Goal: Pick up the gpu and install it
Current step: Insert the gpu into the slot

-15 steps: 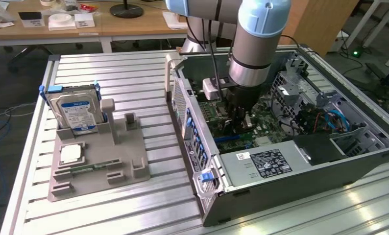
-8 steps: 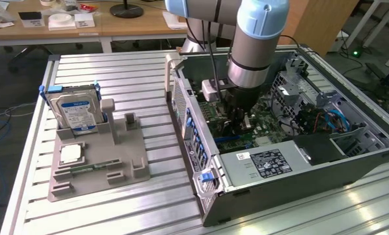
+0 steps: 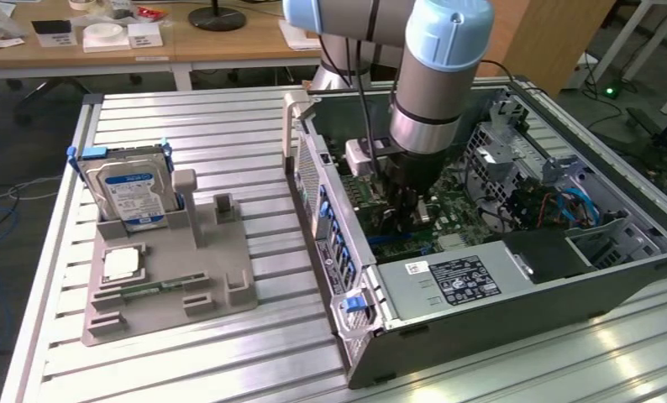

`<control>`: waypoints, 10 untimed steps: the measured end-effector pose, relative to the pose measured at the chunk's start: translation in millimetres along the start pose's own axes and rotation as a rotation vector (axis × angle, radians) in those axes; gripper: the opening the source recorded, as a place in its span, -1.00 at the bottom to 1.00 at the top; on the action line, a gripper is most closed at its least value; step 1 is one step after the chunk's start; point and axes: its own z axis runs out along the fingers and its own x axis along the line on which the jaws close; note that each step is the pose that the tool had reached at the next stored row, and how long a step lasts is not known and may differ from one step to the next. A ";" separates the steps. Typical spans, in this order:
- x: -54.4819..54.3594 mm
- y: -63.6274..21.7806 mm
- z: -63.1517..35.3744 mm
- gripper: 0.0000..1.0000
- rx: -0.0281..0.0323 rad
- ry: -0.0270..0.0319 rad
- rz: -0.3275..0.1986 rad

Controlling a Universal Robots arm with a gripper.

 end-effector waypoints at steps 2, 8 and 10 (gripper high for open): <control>0.0 0.0 1.3 -0.44 -0.0014 0.0001 0.000; 0.0 0.2 4.7 -0.44 -0.0048 0.0002 0.000; 0.1 0.3 5.9 -0.44 -0.0062 0.0005 0.000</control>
